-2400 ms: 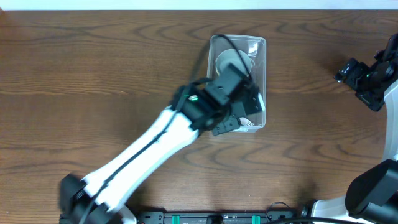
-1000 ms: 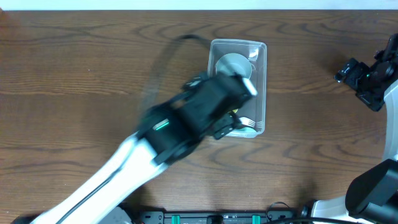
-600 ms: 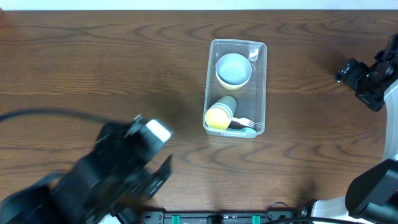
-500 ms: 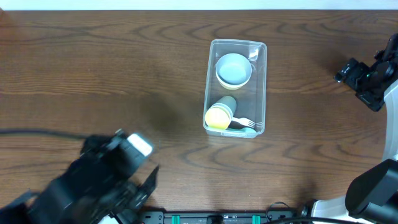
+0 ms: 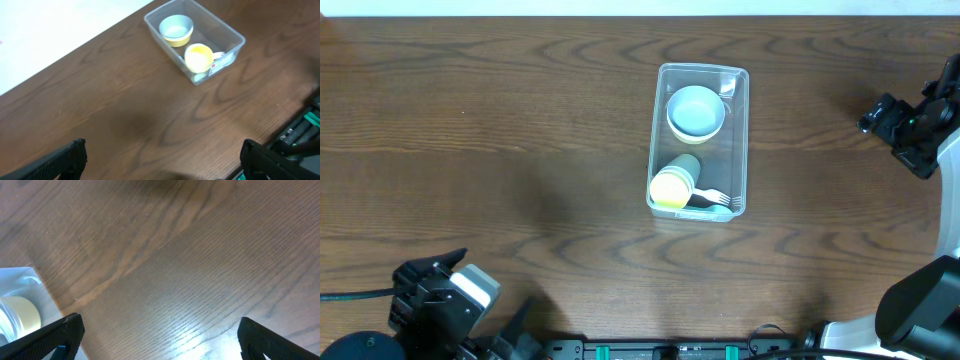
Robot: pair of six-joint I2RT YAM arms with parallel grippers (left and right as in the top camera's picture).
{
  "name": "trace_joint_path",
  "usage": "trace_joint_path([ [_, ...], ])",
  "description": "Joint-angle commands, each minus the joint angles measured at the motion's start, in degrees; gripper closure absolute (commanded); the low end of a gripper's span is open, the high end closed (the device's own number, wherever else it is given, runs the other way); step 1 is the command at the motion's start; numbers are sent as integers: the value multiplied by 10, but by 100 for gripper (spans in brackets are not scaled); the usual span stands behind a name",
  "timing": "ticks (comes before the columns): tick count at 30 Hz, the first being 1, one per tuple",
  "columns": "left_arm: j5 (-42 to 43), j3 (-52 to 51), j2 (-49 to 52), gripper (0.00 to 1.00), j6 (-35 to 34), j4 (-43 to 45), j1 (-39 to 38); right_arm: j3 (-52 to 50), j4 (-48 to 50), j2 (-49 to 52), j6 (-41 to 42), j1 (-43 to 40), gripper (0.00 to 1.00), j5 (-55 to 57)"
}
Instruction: Pack container
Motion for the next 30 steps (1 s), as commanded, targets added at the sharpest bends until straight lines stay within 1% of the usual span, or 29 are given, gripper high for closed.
trace_joint_path([
  [1, -6, -51, -19, 2, 6, 29, 57, 0, 0, 3, 0, -4, 1, 3],
  [4, -6, -118, -42, 2, 12, 100, 136, 0, 0, 3, 0, -4, 1, 3],
  [9, -2, -265, -86, 2, 11, 279, 278, 0, 0, 3, 0, -4, 1, 3],
  [12, 33, -358, -116, 2, 12, 363, 347, 0, 0, 3, 0, -4, 1, 3],
  [14, 58, -416, -139, 2, 12, 398, 381, 0, 0, 3, 0, -4, 1, 3],
  [19, 111, -544, -198, 2, 12, 468, 429, 0, 0, 3, -1, -4, 1, 3],
  [26, 114, -702, -286, 2, 2, 531, 446, 0, 0, 3, 0, -4, 1, 3],
  [30, 129, -768, -327, 2, -6, 552, 454, 0, 0, 3, 0, -4, 1, 3],
])
